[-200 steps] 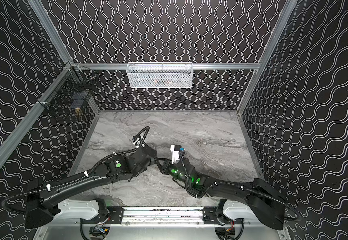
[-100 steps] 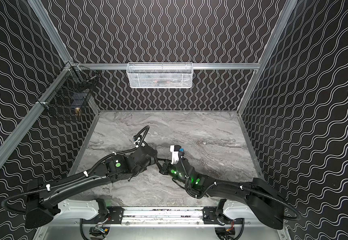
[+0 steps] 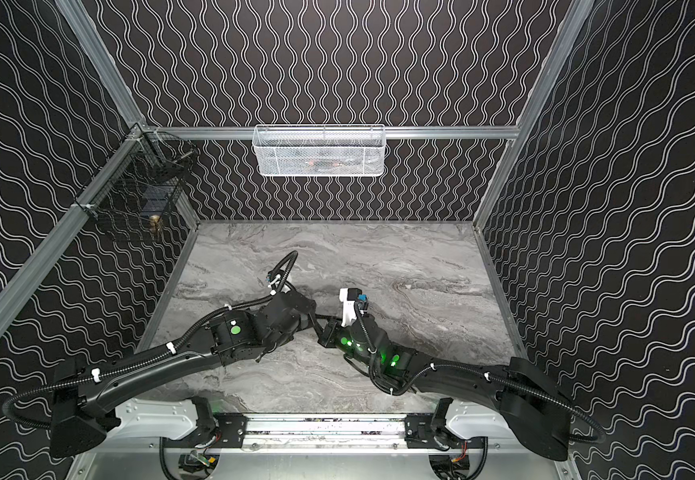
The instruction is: Unlock with the key
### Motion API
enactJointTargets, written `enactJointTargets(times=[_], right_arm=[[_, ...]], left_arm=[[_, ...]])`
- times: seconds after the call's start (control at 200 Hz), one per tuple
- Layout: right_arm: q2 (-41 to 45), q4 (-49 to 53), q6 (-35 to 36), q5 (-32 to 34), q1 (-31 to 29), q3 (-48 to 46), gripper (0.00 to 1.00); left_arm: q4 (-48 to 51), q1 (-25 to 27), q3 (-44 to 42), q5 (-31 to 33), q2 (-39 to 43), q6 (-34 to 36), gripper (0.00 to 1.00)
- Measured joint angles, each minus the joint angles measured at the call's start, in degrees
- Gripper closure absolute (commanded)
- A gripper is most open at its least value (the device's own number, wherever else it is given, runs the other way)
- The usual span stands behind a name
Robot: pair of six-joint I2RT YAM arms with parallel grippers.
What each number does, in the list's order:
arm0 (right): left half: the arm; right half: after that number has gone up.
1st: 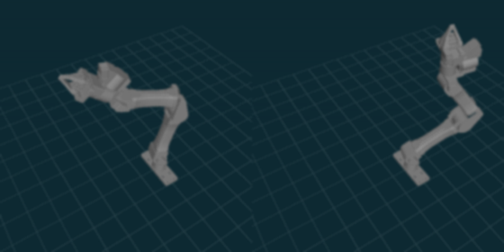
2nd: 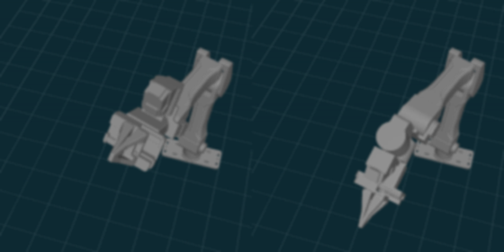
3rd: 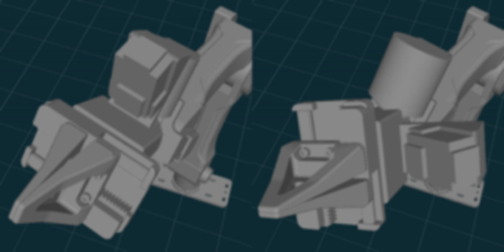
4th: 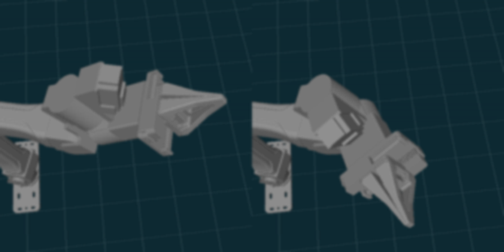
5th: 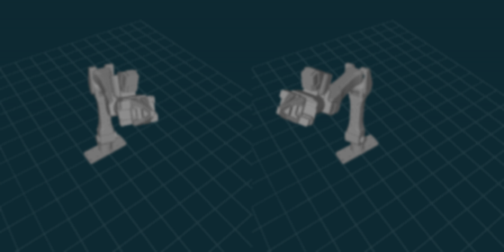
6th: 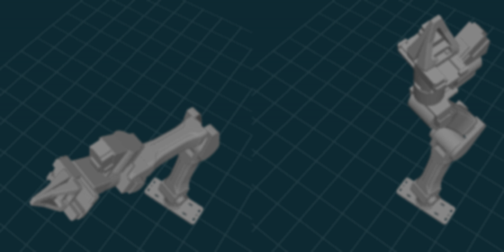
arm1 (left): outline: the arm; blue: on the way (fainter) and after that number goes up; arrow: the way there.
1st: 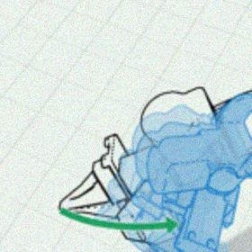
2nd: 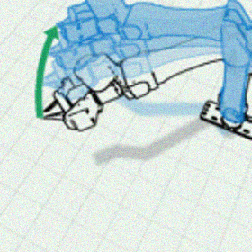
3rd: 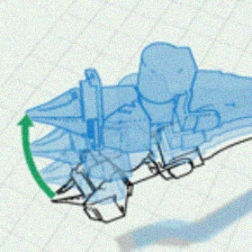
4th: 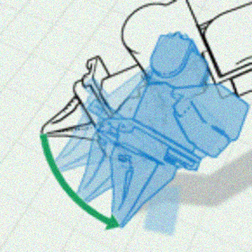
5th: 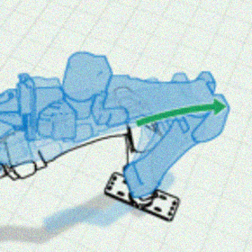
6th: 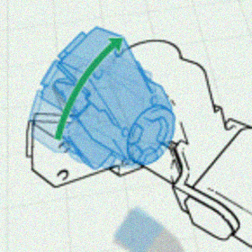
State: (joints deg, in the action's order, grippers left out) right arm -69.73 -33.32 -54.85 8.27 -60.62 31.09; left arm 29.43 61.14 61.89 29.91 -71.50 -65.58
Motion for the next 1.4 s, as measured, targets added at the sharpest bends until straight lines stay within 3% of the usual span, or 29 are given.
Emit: enactJointTargets(times=[0.42,1.401], right_arm=[[2.6,3.2,0.4,1.1,-1.9,0.4,0.74],[-1.8,2.6,-1.5,2.9,-1.9,3.1,0.88]], left_arm=[[0.2,-0.8,-0.7,1.0,1.4,0.0,0.91],[-0.2,-0.9,-1.6,0.9,2.5,-0.3,0.91]])
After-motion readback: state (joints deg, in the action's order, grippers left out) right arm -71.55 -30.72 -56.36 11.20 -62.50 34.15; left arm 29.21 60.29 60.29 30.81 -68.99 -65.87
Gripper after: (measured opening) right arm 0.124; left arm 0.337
